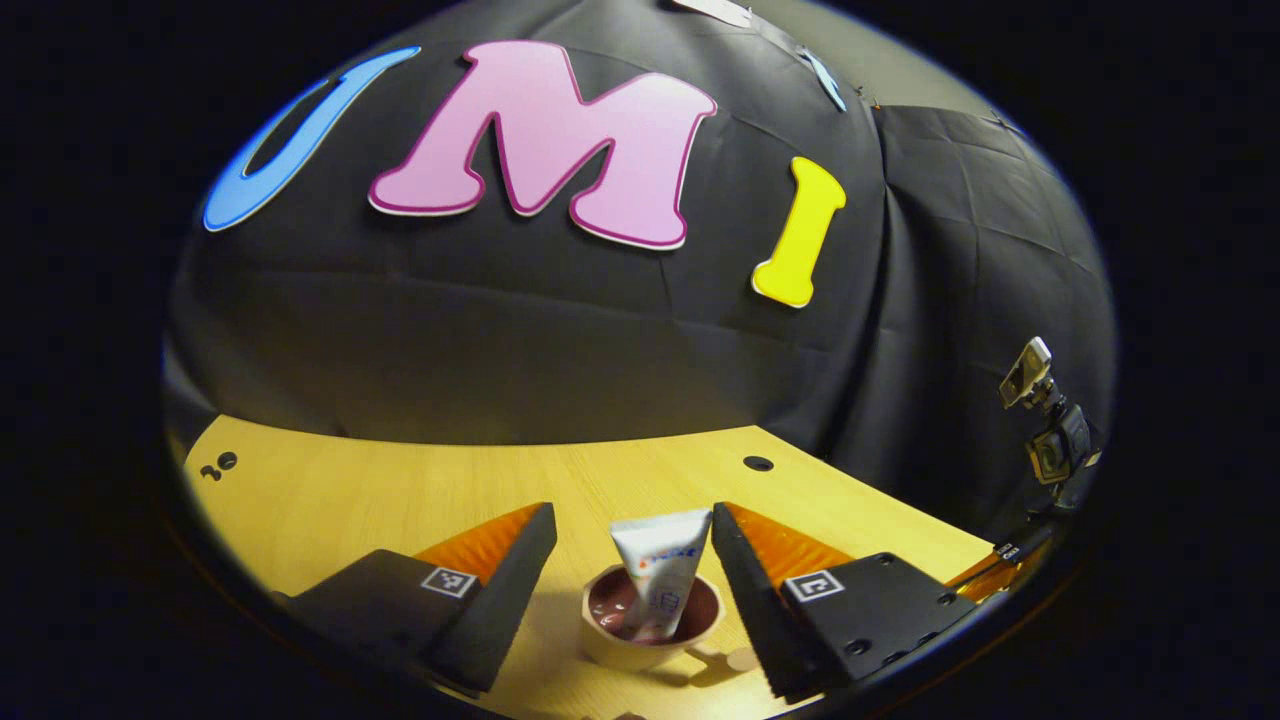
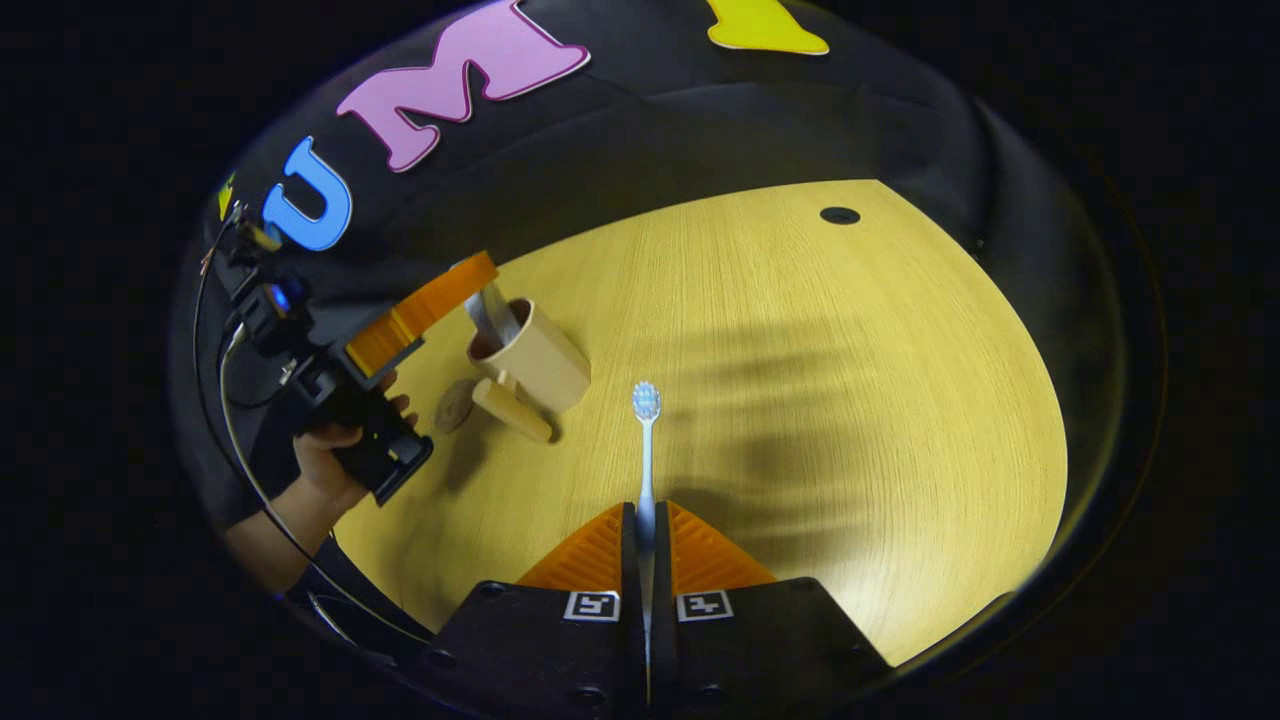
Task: Put the toothbrush and toothpaste on the desktop into the cup, then pick up the cup and place it on the coaster on the desktop.
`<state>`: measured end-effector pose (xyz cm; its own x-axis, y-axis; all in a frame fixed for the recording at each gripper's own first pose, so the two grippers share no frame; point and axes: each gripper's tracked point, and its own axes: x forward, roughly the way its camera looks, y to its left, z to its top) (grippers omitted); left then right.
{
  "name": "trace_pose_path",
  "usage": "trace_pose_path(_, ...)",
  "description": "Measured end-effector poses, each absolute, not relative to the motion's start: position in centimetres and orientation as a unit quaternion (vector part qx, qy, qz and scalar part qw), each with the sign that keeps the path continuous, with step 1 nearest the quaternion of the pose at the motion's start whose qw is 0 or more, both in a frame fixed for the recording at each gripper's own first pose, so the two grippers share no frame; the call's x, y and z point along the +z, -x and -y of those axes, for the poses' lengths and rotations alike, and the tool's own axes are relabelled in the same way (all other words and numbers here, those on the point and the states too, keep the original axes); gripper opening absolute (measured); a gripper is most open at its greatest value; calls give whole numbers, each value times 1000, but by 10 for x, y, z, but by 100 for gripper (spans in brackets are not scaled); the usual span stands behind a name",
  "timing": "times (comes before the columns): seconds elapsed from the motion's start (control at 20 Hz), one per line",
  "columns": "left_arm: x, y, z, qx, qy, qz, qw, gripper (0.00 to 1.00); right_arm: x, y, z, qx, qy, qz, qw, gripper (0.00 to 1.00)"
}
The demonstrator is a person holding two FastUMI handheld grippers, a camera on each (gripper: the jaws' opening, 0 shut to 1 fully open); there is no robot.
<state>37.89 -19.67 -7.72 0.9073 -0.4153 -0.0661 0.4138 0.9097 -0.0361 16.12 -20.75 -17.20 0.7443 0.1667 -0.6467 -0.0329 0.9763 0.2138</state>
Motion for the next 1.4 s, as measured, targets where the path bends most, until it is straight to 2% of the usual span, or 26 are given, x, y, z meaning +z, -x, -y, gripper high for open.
trace_pose_path(0.35,-81,-285,153,-148,56,-64,985,97,-120,-202,189,69,-121,-289,947,6)
trace_pose_path(0.6,-95,-228,139,-136,127,-104,977,98,-76,-242,162,100,-127,-224,961,6)
trace_pose_path(1.15,-77,-211,118,-96,169,-89,977,98,-27,-333,120,118,-170,-118,971,6)
trace_pose_path(1.4,-89,-206,100,-64,218,-88,970,98,-36,-360,105,135,-158,-82,975,6)
